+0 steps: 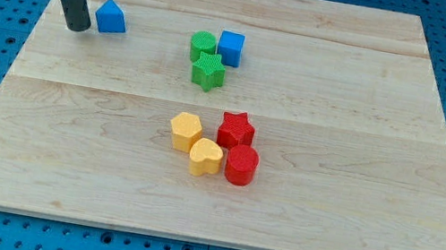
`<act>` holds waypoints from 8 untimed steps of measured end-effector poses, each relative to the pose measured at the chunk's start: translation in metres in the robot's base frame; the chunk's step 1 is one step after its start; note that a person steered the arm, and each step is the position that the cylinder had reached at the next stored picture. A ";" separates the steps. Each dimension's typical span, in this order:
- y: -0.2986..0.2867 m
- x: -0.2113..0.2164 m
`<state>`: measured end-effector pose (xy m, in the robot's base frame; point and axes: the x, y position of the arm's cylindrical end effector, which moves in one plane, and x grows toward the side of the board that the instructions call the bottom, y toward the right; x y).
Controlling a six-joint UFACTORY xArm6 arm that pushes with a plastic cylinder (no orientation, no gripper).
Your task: Place the blue triangle at the top left side of the board
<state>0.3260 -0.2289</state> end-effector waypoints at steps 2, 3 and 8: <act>0.033 0.015; 0.083 0.021; 0.019 -0.042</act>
